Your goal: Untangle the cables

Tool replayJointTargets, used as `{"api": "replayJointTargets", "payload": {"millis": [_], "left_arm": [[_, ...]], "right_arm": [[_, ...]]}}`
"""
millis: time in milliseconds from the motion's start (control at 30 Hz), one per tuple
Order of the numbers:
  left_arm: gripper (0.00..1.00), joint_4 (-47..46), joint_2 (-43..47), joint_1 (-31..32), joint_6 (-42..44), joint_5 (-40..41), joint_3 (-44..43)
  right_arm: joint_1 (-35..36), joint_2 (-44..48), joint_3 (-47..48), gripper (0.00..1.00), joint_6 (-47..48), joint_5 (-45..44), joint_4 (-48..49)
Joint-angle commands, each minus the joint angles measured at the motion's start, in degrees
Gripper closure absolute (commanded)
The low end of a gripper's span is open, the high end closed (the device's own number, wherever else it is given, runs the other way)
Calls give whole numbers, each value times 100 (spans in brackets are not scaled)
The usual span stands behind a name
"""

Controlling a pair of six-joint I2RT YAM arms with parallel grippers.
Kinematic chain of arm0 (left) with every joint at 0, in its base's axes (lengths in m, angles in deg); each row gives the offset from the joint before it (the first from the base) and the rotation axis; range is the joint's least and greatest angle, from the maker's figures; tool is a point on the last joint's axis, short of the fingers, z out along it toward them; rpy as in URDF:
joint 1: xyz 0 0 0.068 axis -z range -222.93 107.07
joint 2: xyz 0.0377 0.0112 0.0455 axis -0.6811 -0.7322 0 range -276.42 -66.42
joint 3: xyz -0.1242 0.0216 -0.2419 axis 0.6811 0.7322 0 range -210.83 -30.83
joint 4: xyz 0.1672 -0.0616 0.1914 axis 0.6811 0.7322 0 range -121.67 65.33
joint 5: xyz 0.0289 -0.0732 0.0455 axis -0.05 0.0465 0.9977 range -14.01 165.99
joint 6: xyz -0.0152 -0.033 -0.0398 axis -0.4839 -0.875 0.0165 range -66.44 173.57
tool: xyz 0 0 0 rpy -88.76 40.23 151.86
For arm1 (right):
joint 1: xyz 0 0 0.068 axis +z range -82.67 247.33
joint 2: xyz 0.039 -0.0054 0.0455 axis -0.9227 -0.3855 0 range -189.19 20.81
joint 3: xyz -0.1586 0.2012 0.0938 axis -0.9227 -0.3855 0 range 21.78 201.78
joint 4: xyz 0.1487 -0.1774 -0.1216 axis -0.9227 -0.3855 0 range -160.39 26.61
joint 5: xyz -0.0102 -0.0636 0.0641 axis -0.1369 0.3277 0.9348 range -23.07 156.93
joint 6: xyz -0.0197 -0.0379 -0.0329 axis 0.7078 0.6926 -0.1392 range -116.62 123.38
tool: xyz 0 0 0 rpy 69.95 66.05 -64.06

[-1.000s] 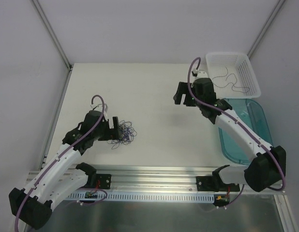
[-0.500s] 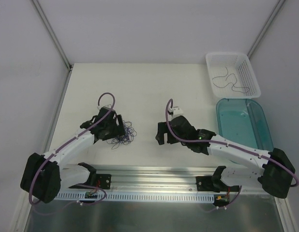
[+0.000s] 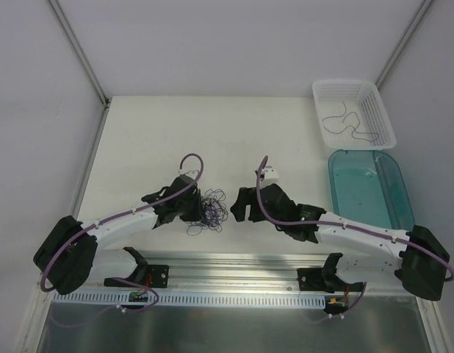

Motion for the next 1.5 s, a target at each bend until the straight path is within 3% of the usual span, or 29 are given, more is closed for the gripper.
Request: {"api": "replayJointTargets", "payload": {"millis": [0, 267, 700, 933, 1000, 1033, 1067, 1200, 1467], "left_arm": [[100, -307, 87, 223, 131, -283, 120], [100, -307, 263, 479, 140, -336, 94], [100, -307, 219, 584, 105, -362, 85], [100, -307, 342, 584, 87, -301, 121], [100, -298, 342, 584, 79, -266, 147], [100, -289, 351, 584, 70, -248, 156], [100, -263, 368, 584, 26, -161, 173], [100, 35, 474, 584, -114, 94, 156], [98, 388, 632, 567, -290, 560, 112]], "right_arm": [[27, 147, -156, 17, -615, -328, 485], [9, -485, 28, 41, -871, -662, 766], [-88, -2119, 678, 50, -968, -557, 1004], [-149, -2612, 767, 65, -977, -478, 1223], [-149, -2630, 766, 77, -845, -451, 1276], [-158, -2613, 740, 92, -775, -443, 1311], [-158, -2500, 705, 99, -696, -443, 1286], [-149, -1903, 591, 99, -363, -923, 804], [-272, -268, 433, 99, 201, -2094, -1069]]}}
